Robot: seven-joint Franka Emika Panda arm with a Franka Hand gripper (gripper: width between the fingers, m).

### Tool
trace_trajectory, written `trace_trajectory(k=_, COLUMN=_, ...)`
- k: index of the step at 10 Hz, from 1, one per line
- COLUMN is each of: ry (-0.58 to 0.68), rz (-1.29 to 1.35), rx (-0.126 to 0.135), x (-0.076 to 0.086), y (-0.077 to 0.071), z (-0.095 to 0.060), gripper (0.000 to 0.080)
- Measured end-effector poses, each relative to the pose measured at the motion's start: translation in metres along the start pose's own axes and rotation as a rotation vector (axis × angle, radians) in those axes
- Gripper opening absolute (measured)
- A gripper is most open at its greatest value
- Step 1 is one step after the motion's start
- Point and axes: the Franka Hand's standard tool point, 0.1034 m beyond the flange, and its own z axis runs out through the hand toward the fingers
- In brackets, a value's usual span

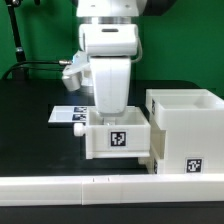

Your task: Assemble drawer

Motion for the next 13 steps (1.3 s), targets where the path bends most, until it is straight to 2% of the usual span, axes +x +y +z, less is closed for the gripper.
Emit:
trace_trajectory(k=3, ry=0.001, rz=0.019, rx=0.001, x=0.014, y=0.002, z=-0.001, gripper=0.0041)
trace_trajectory(k=8, ry=0.000, rz=0.023, rx=0.019, x=0.013, y=-0.007, z=0.006, gripper=0.0041)
trace_trajectory(k=13, ry=0.001, rz=0.022, rx=0.013, x=0.014, y=-0.011, z=0.006, gripper=0.0041)
